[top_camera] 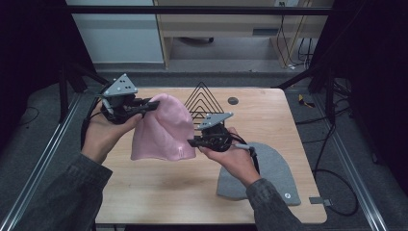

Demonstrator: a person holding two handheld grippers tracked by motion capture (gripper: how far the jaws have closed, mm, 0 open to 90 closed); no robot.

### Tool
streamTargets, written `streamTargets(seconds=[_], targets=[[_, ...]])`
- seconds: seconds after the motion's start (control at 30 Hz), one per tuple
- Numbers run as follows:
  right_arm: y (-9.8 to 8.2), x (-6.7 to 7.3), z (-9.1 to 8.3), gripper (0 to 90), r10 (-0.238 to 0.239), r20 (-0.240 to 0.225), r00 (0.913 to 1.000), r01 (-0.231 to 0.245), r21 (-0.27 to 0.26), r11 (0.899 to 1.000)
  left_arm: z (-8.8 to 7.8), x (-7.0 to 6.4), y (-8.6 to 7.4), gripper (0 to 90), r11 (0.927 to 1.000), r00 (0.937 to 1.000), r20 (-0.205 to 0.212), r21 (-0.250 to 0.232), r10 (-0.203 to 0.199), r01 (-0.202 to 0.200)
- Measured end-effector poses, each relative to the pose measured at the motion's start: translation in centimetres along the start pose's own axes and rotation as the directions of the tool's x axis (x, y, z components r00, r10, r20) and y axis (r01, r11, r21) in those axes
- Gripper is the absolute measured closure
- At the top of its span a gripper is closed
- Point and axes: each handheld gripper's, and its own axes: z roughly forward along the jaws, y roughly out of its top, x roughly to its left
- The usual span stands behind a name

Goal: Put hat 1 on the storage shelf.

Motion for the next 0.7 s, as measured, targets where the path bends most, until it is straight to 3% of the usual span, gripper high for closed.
streamTargets(seconds=[0.27,0.7], targets=[[2.0,-1.8,-1.6,83.6,-0.013,0.024,0.9996,0.013,-0.002,1.0,0.5,1.4,2.3,82.4,0.9999,0.9999,-0.012,-0.012,-0.002,0.002],[5.0,-6.3,-2.9,83.9,0.023,0.054,0.9983,-0.022,-0.031,0.999,3.4,4.4,6.2,82.4,0.9992,0.9997,-0.017,-0.036,-0.02,0.019]])
